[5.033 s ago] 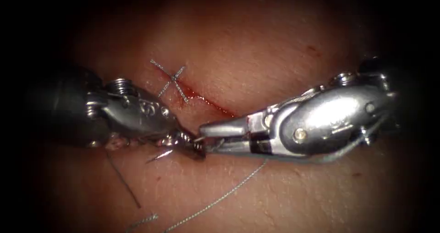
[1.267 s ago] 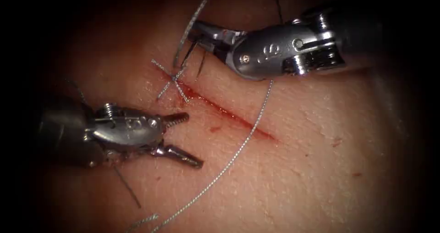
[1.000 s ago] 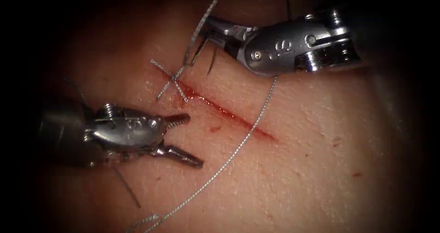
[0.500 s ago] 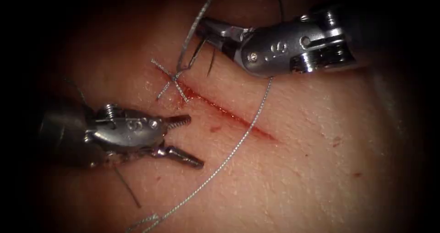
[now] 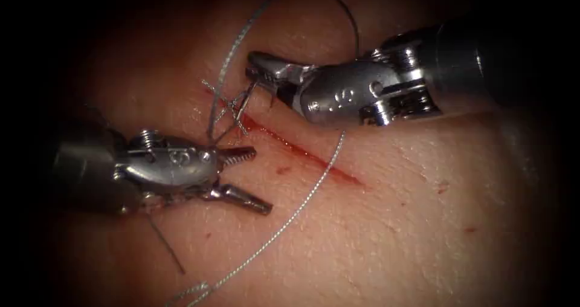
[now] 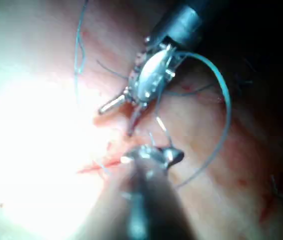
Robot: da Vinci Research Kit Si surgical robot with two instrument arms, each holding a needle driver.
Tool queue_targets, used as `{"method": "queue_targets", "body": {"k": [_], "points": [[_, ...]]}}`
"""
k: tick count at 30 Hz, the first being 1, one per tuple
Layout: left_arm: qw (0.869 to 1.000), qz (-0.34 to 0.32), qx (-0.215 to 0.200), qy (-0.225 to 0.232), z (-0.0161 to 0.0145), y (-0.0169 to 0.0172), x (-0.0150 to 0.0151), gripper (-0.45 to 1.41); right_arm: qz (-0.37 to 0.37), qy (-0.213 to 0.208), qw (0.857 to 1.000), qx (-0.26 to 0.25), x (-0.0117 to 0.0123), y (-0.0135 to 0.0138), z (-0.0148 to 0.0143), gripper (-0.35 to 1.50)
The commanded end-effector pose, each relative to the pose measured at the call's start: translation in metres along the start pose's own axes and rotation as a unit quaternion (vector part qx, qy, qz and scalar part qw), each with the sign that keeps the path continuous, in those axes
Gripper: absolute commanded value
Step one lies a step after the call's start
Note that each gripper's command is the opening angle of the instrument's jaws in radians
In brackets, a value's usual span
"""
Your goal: Wound Closure
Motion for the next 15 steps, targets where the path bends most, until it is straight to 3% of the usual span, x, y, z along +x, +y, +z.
{"method": "queue_targets", "body": {"k": [1, 15], "points": [[1.0, 0.001, -0.002, -0.002, 0.0012, 0.0, -0.0006, 0.42, 0.001, 0.001, 1.0, 0.002, 0.0002, -0.0006, 0.0004, -0.35], [1.0, 0.008, -0.007, -0.017, 0.0021, -0.0022, -0.0037, 0.39, 0.038, 0.002, 0.999, 0.009, -0.0003, -0.0013, 0.0007, -0.35]]}}
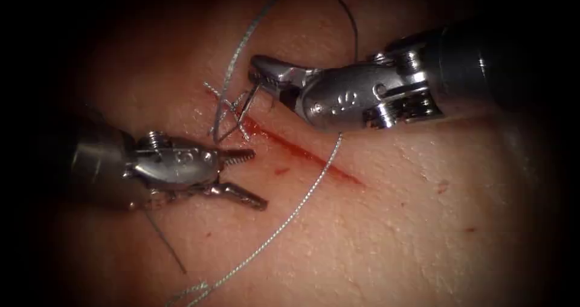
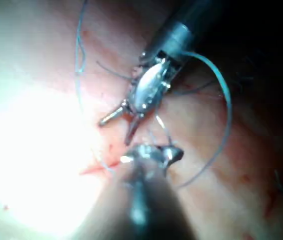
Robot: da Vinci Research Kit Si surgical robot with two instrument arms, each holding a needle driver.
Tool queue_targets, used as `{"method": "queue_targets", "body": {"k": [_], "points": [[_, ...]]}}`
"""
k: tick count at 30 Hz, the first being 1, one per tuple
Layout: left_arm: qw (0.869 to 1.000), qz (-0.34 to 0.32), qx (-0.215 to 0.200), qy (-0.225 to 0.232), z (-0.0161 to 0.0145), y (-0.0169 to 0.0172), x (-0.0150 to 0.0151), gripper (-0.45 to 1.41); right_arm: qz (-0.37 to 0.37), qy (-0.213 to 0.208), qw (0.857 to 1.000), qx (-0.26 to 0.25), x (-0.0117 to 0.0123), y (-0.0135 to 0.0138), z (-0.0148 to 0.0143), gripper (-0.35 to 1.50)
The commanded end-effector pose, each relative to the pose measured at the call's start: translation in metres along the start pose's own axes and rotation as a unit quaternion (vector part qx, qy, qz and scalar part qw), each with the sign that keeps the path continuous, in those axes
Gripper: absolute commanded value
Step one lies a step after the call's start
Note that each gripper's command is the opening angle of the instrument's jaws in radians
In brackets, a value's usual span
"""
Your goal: Wound Closure
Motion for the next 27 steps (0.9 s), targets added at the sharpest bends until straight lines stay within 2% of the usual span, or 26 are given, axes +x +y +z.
{"method": "queue_targets", "body": {"k": [1, 9, 18, 27], "points": [[1.0, -0.002, 0.0, -0.002, 0.0009, 0.0001, -0.0005, 0.39, 0.007, 0.001, 1.0, 0.002, -0.0002, -0.0009, 0.0007, -0.35], [1.0, -0.001, 0.003, -0.003, 0.0014, -0.0003, -0.0011, 0.37, 0.024, 0.001, 1.0, 0.001, -0.0004, -0.001, 0.0008, -0.35], [1.0, 0.0, 0.001, -0.007, 0.0015, -0.0008, -0.0017, 0.37, 0.156, 0.031, 0.987, -0.021, -0.0021, -0.0002, 0.0006, -0.35], [1.0, 0.0, 0.001, -0.008, 0.0015, -0.0009, -0.0018, 0.36, 0.198, 0.041, 0.979, -0.032, -0.0029, -0.0001, 0.0002, -0.35]]}}
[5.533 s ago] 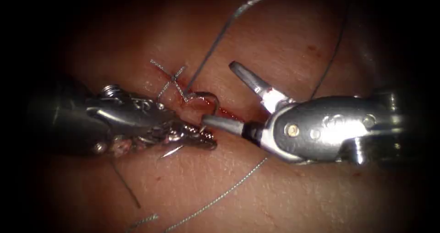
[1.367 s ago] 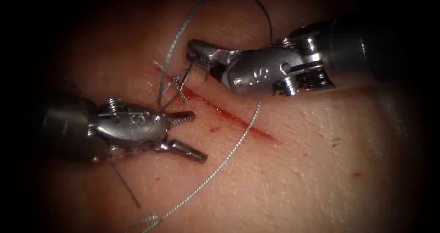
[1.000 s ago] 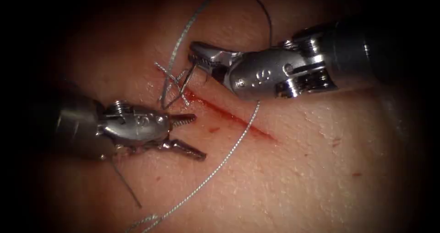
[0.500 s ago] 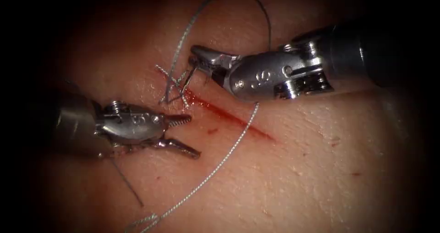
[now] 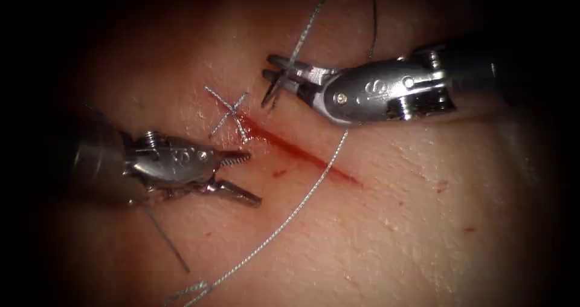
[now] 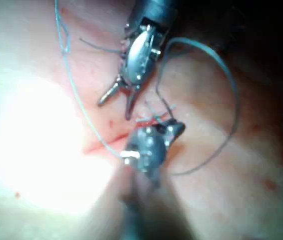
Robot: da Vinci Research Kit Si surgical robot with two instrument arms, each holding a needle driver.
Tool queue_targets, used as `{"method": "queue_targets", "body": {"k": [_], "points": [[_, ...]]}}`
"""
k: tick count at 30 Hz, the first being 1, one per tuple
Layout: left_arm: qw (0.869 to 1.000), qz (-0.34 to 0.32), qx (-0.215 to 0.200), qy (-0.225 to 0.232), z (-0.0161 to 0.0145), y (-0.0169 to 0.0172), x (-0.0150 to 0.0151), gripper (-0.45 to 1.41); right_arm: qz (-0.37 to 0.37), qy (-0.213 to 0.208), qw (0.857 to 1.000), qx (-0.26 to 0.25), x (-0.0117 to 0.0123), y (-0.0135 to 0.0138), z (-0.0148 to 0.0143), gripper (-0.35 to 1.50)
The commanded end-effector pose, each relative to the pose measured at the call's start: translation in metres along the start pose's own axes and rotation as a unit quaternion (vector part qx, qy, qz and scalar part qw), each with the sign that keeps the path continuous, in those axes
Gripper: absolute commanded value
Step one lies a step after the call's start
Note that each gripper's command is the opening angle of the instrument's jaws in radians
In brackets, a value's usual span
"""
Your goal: Wound Closure
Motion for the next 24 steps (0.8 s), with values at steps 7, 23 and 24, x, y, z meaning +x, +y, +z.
{"method": "queue_targets", "body": {"k": [7, 23, 24], "points": [[1.0, 0.0, 0.0, -0.002, 0.0009, 0.0002, -0.0004, 0.34, 0.016, 0.009, 0.999, -0.029, -0.0001, 0.0011, -0.0006, -0.35], [1.0, 0.002, 0.0, -0.005, 0.001, 0.0, -0.0007, 0.34, 0.05, 0.013, 0.998, -0.032, 0.0001, 0.0012, -0.0007, -0.35], [1.0, 0.002, 0.0, -0.005, 0.001, 0.0, -0.0007, 0.34, 0.062, 0.014, 0.997, -0.033, 0.0001, 0.0013, -0.0007, -0.35]]}}
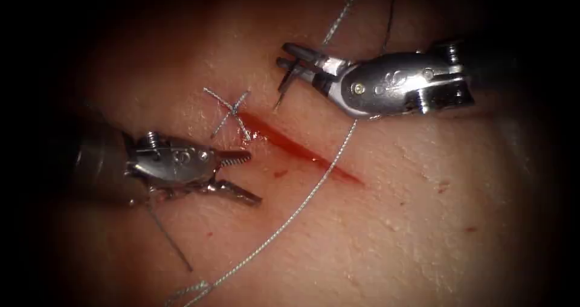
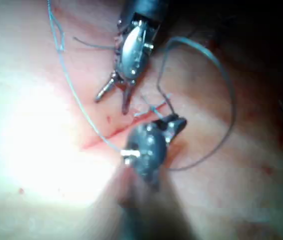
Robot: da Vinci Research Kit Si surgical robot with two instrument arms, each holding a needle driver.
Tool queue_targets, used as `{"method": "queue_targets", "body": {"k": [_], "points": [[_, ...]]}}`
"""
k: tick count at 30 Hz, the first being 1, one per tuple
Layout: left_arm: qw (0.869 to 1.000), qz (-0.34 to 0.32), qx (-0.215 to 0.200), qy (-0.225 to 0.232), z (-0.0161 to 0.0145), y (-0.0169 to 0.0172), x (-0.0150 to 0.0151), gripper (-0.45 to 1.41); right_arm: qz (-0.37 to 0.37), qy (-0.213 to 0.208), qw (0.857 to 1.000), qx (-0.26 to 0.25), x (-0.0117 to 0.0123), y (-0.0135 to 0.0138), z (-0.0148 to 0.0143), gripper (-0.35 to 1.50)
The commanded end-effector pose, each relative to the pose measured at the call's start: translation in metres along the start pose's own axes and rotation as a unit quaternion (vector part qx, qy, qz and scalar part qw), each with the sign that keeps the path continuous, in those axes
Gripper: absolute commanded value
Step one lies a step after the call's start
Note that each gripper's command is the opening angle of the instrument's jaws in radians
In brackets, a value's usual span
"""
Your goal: Wound Closure
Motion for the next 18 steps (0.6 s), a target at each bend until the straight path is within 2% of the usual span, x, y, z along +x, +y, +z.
{"method": "queue_targets", "body": {"k": [1, 5, 18], "points": [[1.0, 0.0, -0.001, 0.0, 0.0008, 0.0002, -0.0003, 0.34, 0.018, 0.0, 1.0, 0.001, -0.0006, -0.0008, 0.0005, -0.35], [1.0, 0.0, -0.001, 0.0, 0.0008, 0.0002, -0.0003, 0.34, 0.042, -0.001, 0.999, -0.018, -0.0006, -0.0006, 0.0003, -0.35], [1.0, 0.0, -0.003, 0.0, 0.0005, 0.0002, -0.0003, 0.34, 0.148, 0.007, 0.989, -0.018, -0.0017, -0.0013, 0.0003, -0.35]]}}
